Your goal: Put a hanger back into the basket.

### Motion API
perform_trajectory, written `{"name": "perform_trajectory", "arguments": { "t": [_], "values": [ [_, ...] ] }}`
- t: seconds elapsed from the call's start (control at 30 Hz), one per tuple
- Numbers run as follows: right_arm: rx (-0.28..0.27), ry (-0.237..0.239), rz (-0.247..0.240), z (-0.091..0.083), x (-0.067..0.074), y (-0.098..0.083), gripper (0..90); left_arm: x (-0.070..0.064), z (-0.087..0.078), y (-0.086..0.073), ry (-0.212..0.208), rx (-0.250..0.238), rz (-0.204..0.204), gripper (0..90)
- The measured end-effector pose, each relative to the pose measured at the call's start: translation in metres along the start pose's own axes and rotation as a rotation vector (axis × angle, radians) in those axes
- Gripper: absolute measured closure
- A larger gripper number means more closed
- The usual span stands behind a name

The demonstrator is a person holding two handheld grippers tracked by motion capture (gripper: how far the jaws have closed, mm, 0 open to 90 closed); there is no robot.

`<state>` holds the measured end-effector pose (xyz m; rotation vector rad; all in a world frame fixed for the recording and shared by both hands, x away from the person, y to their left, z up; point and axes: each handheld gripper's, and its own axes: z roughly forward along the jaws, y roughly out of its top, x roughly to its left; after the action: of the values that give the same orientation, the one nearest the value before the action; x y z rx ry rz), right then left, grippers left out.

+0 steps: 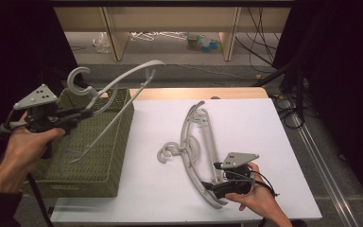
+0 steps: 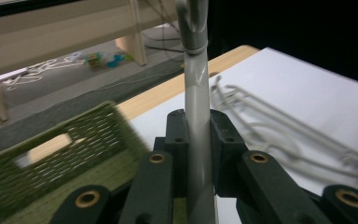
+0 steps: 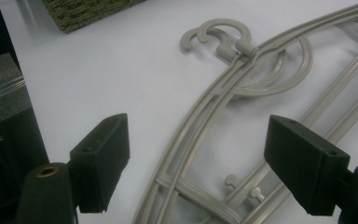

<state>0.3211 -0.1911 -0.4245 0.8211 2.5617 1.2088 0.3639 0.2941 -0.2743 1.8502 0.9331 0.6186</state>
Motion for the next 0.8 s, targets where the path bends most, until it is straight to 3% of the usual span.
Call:
{"name": "perform_trajectory", "arguments": {
  "t": [0.03,0.2,0.47,0.53,0.8],
  "values": [
    [0.0,0.002,0.0,0.0,0.0,0.0,23.2,0.003,0.0,-0.003,-0.007,0.004,-0.023,79.2],
    [0.008,0.005,0.004,0.001,-0.001,-0.001,22.8,0.026,0.0,-0.02,0.042,0.03,0.026,79.1],
    [0.011,0.007,0.004,0.002,0.0,-0.001,22.8,0.058,-0.002,-0.047,0.101,0.035,0.034,79.1],
    [0.013,0.008,0.004,0.002,0.0,-0.001,22.8,0.063,-0.002,-0.053,0.118,0.045,0.014,79.2],
    [0.016,0.006,0.007,0.002,-0.002,-0.002,22.8,0.077,-0.004,-0.075,0.137,0.097,0.017,79.1]
  ]
}}
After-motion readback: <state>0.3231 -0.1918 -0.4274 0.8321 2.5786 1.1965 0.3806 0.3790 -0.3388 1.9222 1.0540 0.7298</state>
